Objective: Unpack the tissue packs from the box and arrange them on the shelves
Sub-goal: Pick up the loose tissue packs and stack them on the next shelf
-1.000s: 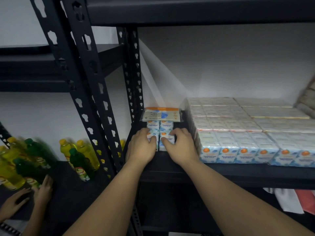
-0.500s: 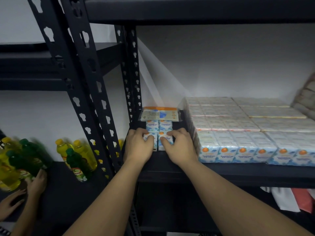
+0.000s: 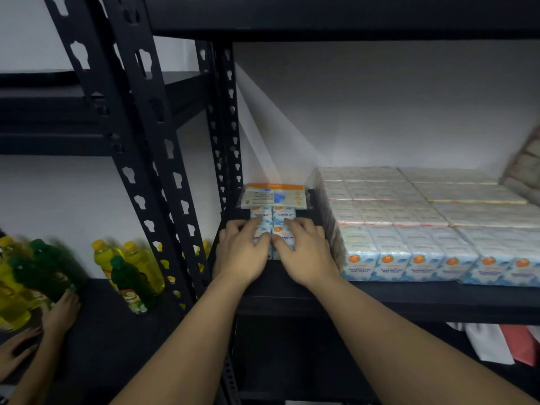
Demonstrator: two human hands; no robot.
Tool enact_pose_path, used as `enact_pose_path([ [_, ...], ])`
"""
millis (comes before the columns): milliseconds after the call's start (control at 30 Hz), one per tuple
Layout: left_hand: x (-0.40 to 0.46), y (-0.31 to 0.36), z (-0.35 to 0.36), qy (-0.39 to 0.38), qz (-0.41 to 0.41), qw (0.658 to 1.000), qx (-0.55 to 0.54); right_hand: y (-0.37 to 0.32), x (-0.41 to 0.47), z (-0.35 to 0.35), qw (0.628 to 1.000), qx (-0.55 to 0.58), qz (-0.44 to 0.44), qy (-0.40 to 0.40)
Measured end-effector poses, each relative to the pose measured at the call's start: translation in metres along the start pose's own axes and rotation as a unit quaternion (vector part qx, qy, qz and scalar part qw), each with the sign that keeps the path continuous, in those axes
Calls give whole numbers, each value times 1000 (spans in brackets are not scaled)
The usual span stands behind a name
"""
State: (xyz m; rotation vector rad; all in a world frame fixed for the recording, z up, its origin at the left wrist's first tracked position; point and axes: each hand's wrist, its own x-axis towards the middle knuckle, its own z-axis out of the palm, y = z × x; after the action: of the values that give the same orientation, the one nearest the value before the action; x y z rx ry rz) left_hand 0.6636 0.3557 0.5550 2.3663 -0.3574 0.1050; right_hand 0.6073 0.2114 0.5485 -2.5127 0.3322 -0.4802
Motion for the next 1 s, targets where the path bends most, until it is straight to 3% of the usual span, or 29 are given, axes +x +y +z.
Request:
enact_pose_path([
  [133, 1, 2, 2, -26, 14, 997, 65, 1, 1, 1, 1000, -14, 6, -18],
  [700, 1, 0, 2, -27, 21, 998, 53, -1, 1, -1, 999, -32, 10, -38],
  [867, -2, -1, 0, 5, 3, 1000, -12, 1, -2, -2, 1000, 2, 17, -12],
  [1000, -5, -2, 1, 8, -10, 1000, -2, 1, -3, -1, 1000, 4, 14, -3],
])
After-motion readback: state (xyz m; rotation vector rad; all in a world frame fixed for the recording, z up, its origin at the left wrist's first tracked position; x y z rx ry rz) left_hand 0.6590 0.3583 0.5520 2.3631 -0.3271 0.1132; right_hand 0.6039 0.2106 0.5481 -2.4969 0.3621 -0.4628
